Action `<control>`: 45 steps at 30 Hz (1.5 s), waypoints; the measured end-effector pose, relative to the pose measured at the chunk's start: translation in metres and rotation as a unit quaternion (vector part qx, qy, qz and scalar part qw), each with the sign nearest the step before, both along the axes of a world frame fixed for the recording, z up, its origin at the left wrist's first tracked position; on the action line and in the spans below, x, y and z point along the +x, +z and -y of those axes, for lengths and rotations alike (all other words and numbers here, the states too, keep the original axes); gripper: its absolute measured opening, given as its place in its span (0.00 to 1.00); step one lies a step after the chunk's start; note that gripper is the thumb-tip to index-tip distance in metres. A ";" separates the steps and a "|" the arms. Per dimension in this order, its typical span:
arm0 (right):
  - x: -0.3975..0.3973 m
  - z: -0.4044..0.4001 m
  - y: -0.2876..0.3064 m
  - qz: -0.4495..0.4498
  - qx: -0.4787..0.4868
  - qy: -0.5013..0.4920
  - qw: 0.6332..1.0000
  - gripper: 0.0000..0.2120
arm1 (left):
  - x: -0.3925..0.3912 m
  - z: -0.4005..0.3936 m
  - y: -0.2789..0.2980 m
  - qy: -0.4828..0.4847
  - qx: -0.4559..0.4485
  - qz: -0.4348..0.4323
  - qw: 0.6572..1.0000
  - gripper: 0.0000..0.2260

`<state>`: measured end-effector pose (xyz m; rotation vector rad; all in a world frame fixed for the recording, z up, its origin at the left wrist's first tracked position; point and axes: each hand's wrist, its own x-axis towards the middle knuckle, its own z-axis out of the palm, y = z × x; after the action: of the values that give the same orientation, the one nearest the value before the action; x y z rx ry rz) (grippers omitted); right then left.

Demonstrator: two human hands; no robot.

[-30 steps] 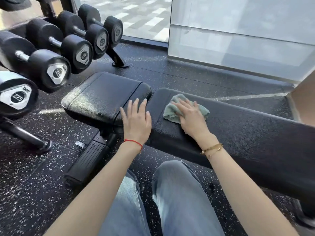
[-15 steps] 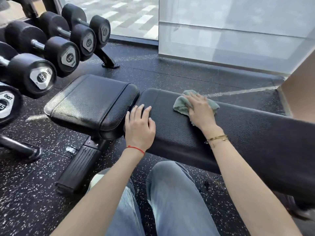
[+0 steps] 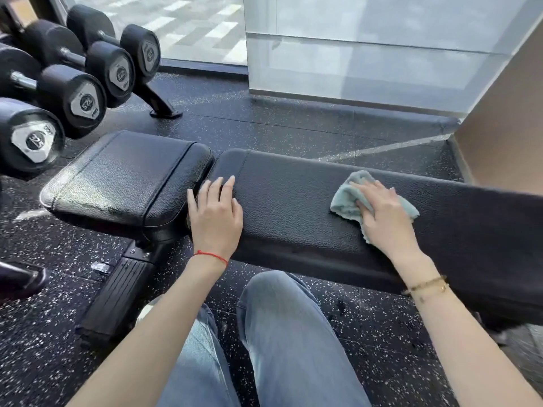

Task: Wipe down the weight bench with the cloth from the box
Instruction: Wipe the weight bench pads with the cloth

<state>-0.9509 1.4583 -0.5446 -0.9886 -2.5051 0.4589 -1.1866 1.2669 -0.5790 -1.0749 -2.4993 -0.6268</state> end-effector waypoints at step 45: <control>0.007 -0.038 -0.004 0.045 -0.020 -0.037 0.998 0.21 | 0.126 -0.077 0.009 -0.144 0.013 0.091 0.985 0.23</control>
<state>-0.9442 1.4961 -0.5489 -1.1372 -2.5372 0.4534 -1.0609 1.3442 -0.5701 -1.4447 -2.4963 -0.8713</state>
